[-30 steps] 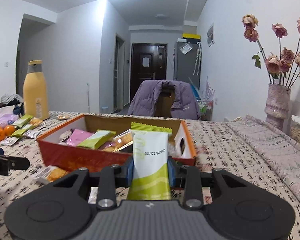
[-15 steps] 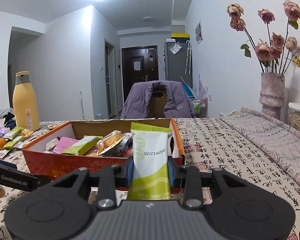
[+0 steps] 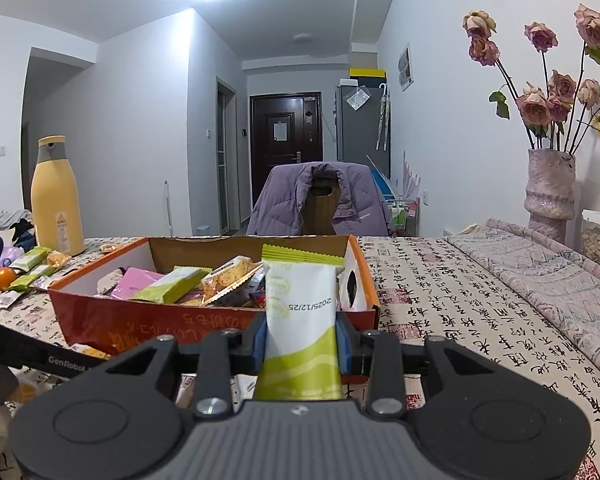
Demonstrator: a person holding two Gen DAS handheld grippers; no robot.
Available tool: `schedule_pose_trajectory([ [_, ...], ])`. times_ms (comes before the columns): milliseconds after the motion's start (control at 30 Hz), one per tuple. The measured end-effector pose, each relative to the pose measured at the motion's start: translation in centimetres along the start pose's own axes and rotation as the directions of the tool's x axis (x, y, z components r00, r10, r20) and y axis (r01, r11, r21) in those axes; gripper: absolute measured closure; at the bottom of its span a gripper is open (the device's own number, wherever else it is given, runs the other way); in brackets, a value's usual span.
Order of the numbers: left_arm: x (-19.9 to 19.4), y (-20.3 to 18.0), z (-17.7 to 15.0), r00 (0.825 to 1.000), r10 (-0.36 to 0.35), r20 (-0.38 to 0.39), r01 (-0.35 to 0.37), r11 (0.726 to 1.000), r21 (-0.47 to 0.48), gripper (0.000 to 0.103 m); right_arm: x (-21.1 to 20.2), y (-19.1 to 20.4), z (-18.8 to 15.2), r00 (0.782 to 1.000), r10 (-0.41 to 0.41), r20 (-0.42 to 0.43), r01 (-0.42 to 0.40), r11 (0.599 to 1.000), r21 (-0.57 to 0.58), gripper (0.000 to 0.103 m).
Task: Organize snacks
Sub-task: 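Grasp the white cracker packet with the left gripper while the right holds the bar packet, then carry both packets into the cardboard box and open both grippers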
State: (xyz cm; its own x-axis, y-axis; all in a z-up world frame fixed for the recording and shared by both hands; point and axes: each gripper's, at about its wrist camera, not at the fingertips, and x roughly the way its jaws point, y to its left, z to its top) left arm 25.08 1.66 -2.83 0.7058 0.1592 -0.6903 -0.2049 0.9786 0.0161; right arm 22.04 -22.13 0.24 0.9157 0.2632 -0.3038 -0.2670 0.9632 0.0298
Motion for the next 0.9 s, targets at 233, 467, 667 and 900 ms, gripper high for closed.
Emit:
schedule_pose_trajectory([
  [233, -0.6, -0.2, -0.5, 1.0, -0.019, 0.017, 0.019, 1.0, 0.016, 0.011, 0.0, 0.0, 0.0, 1.0, 0.0, 0.003, 0.0, 1.0, 0.0, 0.07],
  [467, -1.6, -0.4, -0.8, 0.997, -0.065, 0.029, 0.063, 0.997, 0.045, 0.037, -0.3, -0.1, 0.0, 1.0, 0.022, 0.018, -0.023, 1.0, 0.004, 0.069],
  [667, -2.3, 0.1, -1.1, 0.996, -0.07, 0.049, 0.068, 0.997, 0.028, 0.052, -0.4, -0.3, 0.0, 0.999, 0.025, 0.023, -0.025, 1.0, 0.014, 0.069],
  [900, -4.2, 0.3, -1.9, 0.992, -0.078, 0.099, 0.076, 0.997, 0.03, 0.054, -0.5, -0.1, -0.1, 0.999, 0.026, 0.029, -0.027, 1.0, 0.008, 0.069],
])
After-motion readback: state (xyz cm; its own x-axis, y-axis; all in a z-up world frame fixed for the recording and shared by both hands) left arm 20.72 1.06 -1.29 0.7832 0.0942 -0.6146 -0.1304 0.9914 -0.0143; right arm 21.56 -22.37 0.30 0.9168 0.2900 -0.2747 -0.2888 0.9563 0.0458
